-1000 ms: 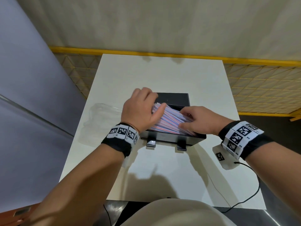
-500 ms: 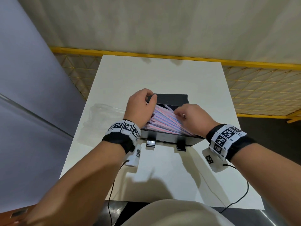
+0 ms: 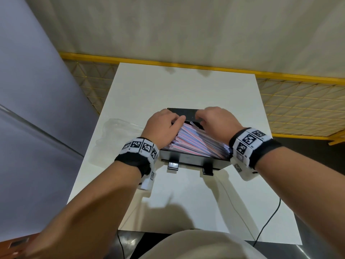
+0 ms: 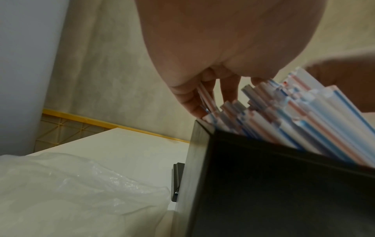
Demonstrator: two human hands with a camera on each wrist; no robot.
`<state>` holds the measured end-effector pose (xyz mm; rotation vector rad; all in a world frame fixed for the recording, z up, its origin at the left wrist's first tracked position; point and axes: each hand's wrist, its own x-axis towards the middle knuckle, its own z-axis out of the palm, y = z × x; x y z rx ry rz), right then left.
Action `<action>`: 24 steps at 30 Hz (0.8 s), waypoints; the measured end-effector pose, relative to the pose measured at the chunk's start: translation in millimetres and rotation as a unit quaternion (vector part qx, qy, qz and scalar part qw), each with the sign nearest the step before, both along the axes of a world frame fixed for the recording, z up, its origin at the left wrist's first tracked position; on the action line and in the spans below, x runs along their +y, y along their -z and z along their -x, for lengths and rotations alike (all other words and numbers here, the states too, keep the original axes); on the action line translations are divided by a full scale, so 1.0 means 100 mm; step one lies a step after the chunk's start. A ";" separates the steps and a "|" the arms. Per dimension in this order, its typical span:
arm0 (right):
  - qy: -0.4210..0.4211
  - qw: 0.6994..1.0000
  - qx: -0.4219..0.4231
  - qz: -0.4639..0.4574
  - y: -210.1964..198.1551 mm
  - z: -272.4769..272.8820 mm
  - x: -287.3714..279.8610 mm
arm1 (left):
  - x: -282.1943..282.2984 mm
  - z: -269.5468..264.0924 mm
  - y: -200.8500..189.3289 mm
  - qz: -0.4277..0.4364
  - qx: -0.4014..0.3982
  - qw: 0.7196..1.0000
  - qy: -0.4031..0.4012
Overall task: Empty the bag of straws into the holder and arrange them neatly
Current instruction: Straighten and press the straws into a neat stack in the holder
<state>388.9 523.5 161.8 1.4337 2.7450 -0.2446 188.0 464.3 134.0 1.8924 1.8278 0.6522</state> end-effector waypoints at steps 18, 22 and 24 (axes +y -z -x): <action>-0.047 0.999 0.012 0.016 -0.36 0.14 0.21 | -0.02 0.12 0.06 0.016 -0.295 0.949 -0.109; -0.022 0.994 0.102 0.000 -0.80 -0.04 0.15 | 0.01 0.21 0.02 0.002 -0.328 0.938 -0.110; -0.014 0.992 0.127 -0.014 -1.01 -0.10 0.10 | 0.05 0.29 -0.03 0.010 -0.338 0.934 -0.114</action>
